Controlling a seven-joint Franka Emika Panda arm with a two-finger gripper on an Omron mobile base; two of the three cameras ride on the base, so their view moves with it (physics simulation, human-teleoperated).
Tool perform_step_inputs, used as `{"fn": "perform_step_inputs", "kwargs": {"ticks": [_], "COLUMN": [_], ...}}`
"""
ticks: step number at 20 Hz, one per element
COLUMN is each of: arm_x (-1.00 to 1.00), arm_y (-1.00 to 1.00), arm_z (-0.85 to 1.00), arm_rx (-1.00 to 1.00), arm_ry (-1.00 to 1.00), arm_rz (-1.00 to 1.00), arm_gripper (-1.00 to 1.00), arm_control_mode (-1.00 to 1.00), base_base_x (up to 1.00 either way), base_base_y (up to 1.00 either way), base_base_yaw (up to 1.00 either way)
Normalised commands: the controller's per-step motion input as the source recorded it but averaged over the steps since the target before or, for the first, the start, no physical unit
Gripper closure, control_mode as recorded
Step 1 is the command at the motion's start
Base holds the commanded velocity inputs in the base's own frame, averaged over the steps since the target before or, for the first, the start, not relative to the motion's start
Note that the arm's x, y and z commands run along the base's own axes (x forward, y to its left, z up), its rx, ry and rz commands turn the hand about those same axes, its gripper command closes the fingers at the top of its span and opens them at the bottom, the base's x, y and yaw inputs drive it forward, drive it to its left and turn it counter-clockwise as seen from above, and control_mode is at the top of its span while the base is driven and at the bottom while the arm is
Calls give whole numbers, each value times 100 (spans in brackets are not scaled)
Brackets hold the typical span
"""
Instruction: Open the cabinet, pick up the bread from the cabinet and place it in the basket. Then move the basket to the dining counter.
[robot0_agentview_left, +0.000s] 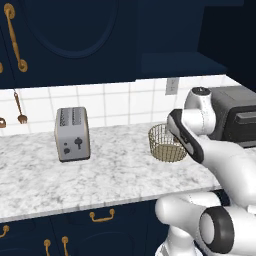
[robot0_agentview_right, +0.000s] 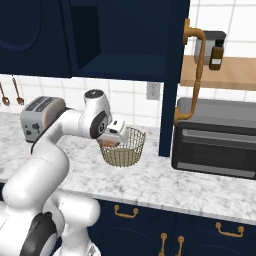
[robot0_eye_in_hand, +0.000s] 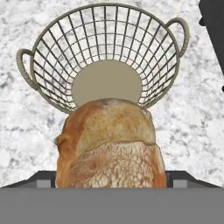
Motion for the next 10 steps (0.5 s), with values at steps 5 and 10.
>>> {"fn": "perform_step_inputs", "kwargs": {"ticks": [5, 10], "arm_x": [12, 29], "arm_y": [-17, -1], "arm_z": [9, -58], "arm_rx": [23, -5], "arm_ry": [1, 6], "arm_rz": [0, -2], "arm_gripper": [100, 100], "arm_control_mode": [-100, -100], "base_base_x": [0, 0], "base_base_y": [0, 0], "base_base_yaw": [0, 0]}}
